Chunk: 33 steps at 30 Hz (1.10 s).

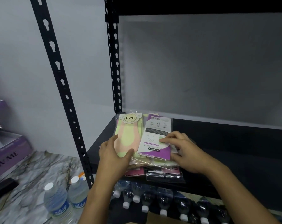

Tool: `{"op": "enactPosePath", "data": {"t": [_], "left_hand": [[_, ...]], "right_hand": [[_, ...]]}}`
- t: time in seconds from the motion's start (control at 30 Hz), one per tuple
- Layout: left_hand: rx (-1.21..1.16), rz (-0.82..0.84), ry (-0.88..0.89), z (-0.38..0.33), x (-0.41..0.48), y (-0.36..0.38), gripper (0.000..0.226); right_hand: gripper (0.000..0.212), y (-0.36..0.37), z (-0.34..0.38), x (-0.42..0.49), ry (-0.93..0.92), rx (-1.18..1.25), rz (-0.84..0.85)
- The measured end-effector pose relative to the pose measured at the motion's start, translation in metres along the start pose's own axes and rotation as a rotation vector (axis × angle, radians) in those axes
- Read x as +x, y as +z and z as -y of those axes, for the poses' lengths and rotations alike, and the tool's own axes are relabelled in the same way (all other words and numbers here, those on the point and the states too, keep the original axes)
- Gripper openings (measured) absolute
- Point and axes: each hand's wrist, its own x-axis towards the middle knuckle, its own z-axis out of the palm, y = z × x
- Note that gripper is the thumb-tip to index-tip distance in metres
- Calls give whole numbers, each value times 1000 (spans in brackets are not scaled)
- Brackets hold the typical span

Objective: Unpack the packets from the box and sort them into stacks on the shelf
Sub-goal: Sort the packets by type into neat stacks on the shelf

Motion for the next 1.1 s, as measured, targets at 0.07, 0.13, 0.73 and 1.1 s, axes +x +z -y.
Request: {"op": "enactPosePath", "data": {"t": [0.07, 0.13, 0.73, 1.1], "left_hand": [[-5, 10, -7, 0, 0, 0, 69], [-21, 10, -2, 1, 0, -1, 68], [-195, -23, -1, 10, 5, -9, 55], [-209, -10, 6, 12, 4, -8, 56]], "right_hand": [[48, 5, -1, -2, -33, 17, -66], [45, 10, -2, -1, -56, 16, -133], [24, 3, 6, 3, -247, 135, -712], [27, -4, 14, 0, -359, 204, -748]]}}
